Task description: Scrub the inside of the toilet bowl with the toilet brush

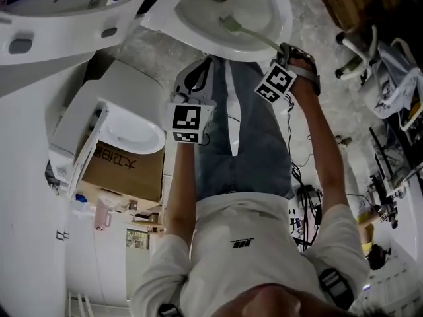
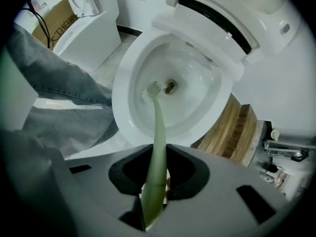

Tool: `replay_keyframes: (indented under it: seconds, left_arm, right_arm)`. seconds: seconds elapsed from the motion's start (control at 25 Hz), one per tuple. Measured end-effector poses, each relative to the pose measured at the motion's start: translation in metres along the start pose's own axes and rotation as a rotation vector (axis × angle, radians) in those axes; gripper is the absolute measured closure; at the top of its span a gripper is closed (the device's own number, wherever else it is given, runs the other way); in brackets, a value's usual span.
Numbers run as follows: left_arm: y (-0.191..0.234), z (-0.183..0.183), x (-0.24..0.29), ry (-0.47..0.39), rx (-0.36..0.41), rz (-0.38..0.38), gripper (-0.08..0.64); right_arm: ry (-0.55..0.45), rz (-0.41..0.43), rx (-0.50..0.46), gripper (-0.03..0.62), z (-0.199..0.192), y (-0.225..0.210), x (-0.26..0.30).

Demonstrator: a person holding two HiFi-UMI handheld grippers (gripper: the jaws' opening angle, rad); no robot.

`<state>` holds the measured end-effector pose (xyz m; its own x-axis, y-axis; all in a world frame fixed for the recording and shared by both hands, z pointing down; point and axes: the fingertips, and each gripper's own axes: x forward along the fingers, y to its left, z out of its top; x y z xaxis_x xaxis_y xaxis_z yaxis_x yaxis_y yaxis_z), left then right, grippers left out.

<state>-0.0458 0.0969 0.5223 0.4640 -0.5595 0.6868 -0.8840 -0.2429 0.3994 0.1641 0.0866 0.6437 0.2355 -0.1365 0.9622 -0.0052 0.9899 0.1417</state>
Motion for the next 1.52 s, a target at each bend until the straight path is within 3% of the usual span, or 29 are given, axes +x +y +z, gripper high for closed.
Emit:
replay_keyframes:
  seconds: [0.24,0.44,1.04,1.52]
  left_arm:
    - [-0.012,0.015,-0.022,-0.018,0.014,0.000,0.549]
    - [-0.023,0.038,-0.044,-0.030,0.040,-0.002,0.549]
    - [-0.064,0.146,-0.123,-0.156,0.130,-0.029,0.549]
    - [-0.102,0.206,-0.186,-0.215,0.235,-0.046,0.549]
  right_arm:
    - [-0.011,0.019,0.100,0.527,-0.015,0.014,-0.032]
    - [-0.062,0.055,0.260,0.528,-0.027,0.019,-0.068]
    - [-0.236,0.020,0.652,0.528,-0.043,-0.018,-0.236]
    - [-0.416,-0.108,0.831,0.526,-0.056,-0.054,-0.366]
